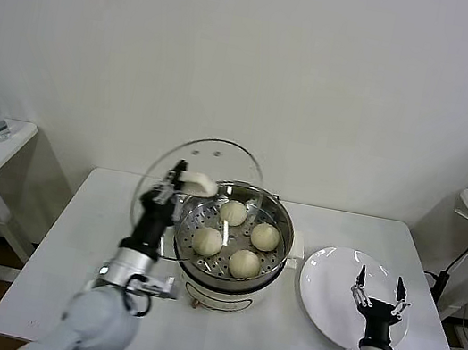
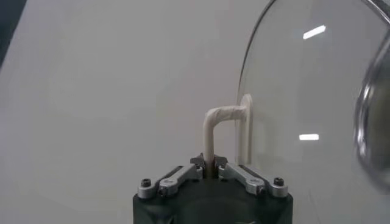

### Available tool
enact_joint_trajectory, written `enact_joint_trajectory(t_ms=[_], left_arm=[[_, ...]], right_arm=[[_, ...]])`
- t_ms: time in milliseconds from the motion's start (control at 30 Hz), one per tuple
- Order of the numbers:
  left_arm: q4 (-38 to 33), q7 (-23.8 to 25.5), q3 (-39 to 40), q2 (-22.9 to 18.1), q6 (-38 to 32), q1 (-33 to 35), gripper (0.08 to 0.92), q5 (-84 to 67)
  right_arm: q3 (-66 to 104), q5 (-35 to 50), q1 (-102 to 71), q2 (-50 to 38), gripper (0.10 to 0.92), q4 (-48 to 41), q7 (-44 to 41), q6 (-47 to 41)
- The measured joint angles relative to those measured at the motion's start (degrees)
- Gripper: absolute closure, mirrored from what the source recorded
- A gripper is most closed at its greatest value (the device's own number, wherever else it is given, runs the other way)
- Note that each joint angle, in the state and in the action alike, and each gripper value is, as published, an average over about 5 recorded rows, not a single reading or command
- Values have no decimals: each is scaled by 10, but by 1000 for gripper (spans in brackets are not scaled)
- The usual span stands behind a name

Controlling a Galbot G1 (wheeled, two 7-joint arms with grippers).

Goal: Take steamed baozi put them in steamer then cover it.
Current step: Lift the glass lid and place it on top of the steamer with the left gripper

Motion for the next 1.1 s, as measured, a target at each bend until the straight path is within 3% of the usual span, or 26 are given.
enact_joint_trajectory(t_ms=[467, 1100], left_arm=[[63, 143, 92, -73, 85, -69, 812, 134], [131, 216, 120, -148, 106, -85, 812, 270]], right_arm=[[1, -14, 11, 19, 203, -12, -1, 0], [3, -23, 18, 24, 203, -30, -7, 1]])
